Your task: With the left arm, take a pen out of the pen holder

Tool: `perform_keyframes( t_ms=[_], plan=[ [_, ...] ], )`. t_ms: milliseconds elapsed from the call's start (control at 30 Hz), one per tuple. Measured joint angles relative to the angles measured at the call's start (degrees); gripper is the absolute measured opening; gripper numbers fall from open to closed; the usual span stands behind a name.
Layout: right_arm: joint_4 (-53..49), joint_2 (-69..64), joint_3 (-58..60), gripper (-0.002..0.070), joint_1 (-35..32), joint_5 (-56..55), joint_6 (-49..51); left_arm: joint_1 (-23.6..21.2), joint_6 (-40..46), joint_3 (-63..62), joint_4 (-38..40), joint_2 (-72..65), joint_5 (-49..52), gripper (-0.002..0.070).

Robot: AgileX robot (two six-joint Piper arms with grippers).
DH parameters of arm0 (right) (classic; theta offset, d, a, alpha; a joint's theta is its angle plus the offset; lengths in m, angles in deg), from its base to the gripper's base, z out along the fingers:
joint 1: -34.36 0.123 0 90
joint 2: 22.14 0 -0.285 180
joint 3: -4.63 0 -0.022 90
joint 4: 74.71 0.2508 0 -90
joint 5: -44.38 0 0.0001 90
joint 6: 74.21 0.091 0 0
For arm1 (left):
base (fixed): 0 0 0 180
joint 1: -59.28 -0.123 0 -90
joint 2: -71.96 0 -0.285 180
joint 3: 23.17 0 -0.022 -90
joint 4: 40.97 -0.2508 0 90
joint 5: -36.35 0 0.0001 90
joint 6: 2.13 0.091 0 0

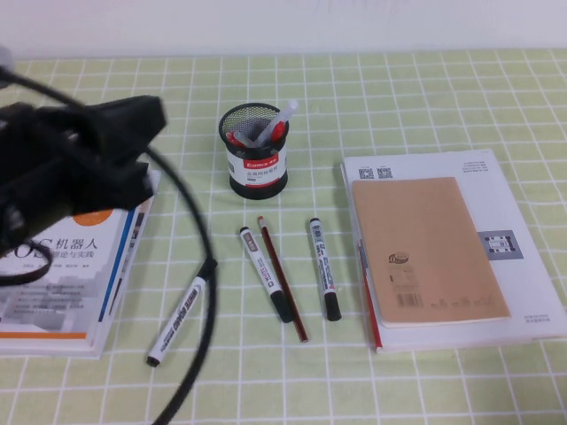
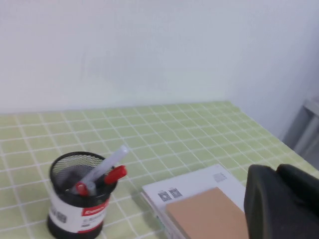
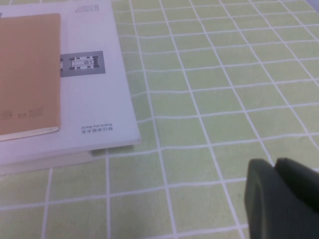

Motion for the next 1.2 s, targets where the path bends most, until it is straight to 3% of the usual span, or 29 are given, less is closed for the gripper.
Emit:
perform_keyframes(
  t_ms=[467, 600, 833, 1200],
  plan=[
    [0.0, 0.0, 0.0, -0.0013, 0.0, 0.0, 0.0, -0.3, -7.4, 26.7, 0.8, 28.6, 13.2, 0.0000],
    [0.0, 0.0, 0.0, -0.0013, 0.0, 0.0, 0.0, -4.2, -11.4, 32.3, 0.9, 34.7, 13.3, 0.0000],
    [0.0, 0.0, 0.0, -0.0013, 0.0, 0.0, 0.0, -15.1, -12.3, 37.2, 0.8, 44.6, 7.2, 0.0000],
    [0.0, 0.0, 0.0, -0.0013, 0.0, 0.0, 0.0, -16.6, -11.0, 39.8, 2.0, 47.1, 8.2, 0.0000]
  ],
)
